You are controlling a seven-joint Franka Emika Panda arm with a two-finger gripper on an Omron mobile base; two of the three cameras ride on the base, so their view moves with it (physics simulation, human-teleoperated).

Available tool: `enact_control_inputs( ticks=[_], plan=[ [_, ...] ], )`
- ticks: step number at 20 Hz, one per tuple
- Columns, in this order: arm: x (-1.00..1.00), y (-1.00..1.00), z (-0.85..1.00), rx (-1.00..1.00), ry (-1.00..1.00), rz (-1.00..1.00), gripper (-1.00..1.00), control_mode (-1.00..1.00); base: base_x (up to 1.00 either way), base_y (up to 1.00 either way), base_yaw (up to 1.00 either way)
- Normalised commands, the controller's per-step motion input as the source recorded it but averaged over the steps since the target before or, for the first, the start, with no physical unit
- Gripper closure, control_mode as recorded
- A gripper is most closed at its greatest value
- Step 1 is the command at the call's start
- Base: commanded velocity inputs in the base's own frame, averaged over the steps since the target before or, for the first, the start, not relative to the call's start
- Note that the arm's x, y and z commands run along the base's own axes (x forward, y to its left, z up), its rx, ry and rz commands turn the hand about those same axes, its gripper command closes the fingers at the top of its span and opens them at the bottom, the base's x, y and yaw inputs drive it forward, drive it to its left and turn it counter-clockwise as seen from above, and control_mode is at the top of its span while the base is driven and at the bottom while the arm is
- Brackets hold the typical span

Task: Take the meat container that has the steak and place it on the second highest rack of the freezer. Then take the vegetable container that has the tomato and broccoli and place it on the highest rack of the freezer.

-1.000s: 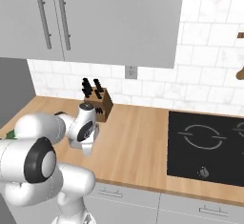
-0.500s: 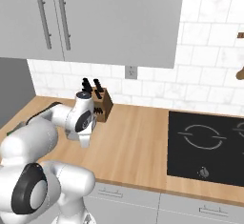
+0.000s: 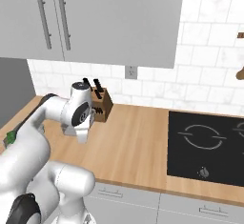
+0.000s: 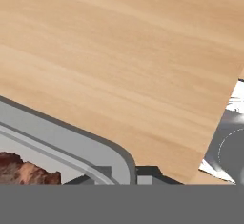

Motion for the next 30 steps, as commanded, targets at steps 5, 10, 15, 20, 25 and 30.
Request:
enact_control_inputs(
  ticks=[5,10,15,20,25,30],
  plan=[
    [-0.47,-0.46,0.64,0.04,-0.01,0.0,1.0,-1.0,0.0,0.0,0.0],
    [-0.45,-0.19,0.49,0.03,-0.02,0.0,1.0,-1.0,0.0,0.0,0.0],
    [-0.16,0.0,0.63,0.01,-0.02,0.0,1.0,-1.0,0.0,0.0,0.0],
    [-0.28,0.0,0.43,0.0,-0.02,0.0,1.0,-1.0,0.0,0.0,0.0],
    [-0.22,0.07,0.24,0.0,0.0,-0.01,1.0,-1.0,0.0,0.0,0.0],
    [-0.28,0.38,0.08,-0.01,-0.01,-0.01,1.0,-1.0,0.0,0.0,0.0]
  ],
)
